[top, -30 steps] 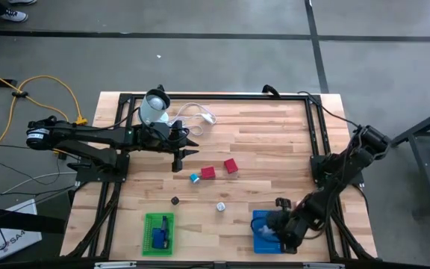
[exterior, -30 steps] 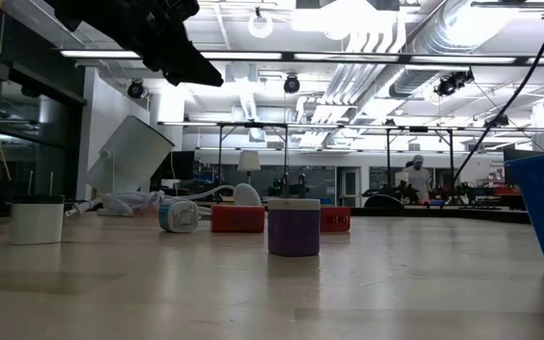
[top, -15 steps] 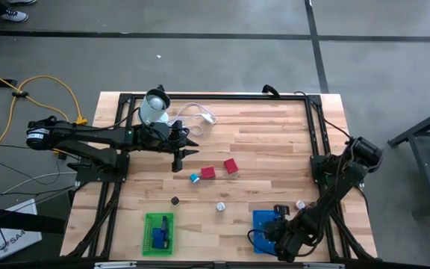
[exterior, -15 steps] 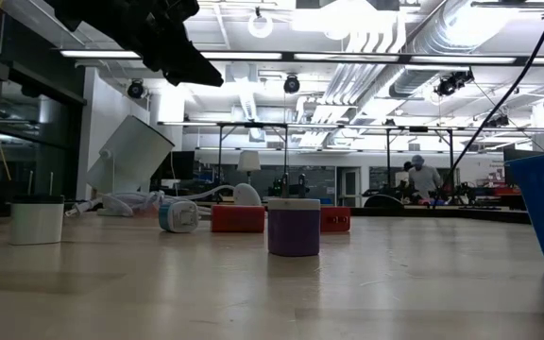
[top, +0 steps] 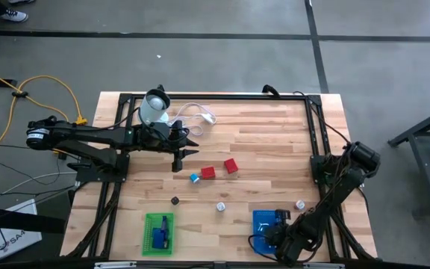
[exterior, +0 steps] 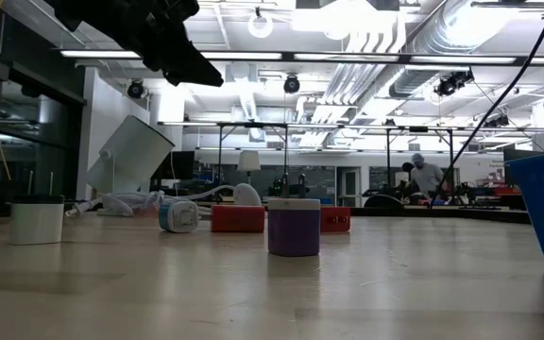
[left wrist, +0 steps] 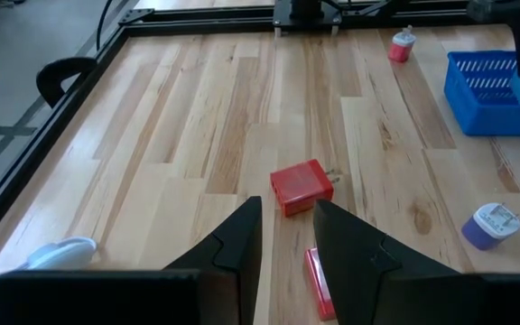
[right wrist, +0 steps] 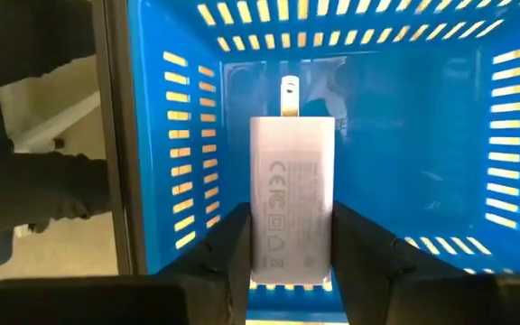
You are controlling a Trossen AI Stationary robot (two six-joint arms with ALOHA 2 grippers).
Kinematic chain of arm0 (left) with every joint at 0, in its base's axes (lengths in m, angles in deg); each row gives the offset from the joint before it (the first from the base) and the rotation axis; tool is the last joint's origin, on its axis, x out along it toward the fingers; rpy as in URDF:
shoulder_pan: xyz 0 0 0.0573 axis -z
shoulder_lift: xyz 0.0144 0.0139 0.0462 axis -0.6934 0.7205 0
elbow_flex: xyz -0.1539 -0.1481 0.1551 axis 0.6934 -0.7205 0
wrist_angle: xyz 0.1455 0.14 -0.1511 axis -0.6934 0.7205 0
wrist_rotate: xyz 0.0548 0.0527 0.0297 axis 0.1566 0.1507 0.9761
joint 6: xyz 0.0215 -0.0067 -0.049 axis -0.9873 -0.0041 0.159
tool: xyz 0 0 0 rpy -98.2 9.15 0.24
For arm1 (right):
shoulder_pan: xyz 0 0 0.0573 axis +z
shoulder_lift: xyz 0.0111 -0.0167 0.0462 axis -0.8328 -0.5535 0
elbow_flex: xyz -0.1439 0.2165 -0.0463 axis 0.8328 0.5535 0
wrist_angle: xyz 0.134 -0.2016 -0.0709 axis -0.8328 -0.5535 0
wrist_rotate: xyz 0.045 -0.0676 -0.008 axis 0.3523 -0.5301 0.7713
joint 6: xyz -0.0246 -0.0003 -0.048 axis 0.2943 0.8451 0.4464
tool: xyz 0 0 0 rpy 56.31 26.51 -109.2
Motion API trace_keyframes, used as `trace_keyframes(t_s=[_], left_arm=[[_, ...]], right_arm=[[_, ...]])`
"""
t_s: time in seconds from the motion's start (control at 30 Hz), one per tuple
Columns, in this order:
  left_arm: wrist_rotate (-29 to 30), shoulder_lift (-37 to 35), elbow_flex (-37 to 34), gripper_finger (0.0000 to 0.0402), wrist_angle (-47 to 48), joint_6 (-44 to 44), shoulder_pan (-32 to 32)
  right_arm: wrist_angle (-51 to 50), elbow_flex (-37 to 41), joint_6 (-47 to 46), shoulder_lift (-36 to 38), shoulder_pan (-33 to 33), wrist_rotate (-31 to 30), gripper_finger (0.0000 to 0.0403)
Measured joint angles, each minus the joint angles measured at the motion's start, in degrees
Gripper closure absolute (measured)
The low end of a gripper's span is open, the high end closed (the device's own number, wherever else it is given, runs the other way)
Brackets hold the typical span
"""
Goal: Pick & Place Office items
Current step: Put the white charger adapter into the blue bin
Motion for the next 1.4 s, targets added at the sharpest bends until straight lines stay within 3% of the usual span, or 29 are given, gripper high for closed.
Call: trace_keyframes(t_s=[0.33,1.4], left_arm=[[0.0,0.0,0.0,0.0304,0.0,0.0,0.0],[0.0,0.0,0.0,0.0304,0.0,0.0,0.0]], right_arm=[[0.9,0.0,0.7,0.0,0.0,0.0,0.027],[2.3,0.0,2.2,0.0,0.0,0.6,0.0268]])
